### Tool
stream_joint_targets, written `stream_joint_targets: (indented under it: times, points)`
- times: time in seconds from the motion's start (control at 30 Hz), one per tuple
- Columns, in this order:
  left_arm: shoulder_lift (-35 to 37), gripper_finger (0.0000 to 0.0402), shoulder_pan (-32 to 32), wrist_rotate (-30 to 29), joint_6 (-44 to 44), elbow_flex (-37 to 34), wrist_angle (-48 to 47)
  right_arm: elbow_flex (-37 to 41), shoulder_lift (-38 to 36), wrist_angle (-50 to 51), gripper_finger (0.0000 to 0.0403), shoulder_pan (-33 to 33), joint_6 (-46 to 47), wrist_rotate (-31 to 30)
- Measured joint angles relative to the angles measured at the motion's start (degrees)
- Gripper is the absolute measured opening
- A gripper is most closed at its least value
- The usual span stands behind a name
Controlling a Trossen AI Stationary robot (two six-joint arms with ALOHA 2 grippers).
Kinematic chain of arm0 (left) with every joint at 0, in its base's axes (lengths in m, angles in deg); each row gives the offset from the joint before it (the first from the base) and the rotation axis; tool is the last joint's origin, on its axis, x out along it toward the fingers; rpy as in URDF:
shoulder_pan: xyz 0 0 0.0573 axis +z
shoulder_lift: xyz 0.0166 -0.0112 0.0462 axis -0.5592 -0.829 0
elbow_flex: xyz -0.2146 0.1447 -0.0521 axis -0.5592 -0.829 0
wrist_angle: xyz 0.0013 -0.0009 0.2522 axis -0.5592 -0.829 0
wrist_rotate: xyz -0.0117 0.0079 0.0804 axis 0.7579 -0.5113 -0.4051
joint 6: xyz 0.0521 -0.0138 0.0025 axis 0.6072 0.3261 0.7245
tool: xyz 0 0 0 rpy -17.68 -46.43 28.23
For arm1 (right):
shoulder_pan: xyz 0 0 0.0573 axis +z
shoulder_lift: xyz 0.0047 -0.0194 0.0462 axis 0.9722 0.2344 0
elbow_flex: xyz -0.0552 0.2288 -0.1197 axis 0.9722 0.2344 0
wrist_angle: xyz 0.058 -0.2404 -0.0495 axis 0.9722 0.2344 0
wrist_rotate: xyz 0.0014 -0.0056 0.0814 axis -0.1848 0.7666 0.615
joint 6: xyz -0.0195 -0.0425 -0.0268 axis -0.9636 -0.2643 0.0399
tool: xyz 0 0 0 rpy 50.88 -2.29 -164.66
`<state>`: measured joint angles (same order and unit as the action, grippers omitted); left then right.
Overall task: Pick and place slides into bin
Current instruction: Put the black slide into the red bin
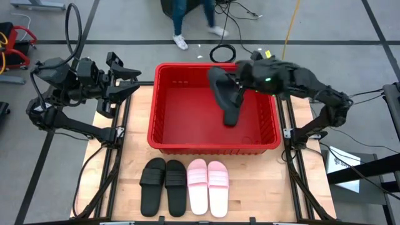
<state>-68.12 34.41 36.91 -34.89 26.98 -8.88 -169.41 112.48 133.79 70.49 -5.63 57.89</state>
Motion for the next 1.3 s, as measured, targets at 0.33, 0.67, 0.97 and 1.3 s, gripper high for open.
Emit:
stream_joint_targets:
  times: [0.33,0.67,0.97,1.3]
  points:
    - [0.68,0.0202,0.00,-0.92,0.15,-0.01,-0.02,0.00,8.41,19.56,0.0000,0.41,7.01,-13.49]
    - [1.76,0.0202,0.00,-0.96,0.20,-0.01,-1.14,4.83,12.05,18.89,0.0000,3.78,2.65,-9.84]
    - [2.21,0.0202,0.00,-2.33,0.26,-0.01,-1.71,26.55,1.04,0.32,0.0000,4.78,-3.04,-7.46]
    - [2.15,0.0202,0.00,-2.36,-1.41,-0.01,-2.77,43.64,-6.43,-9.69,0.0000,0.69,-6.59,-5.31]
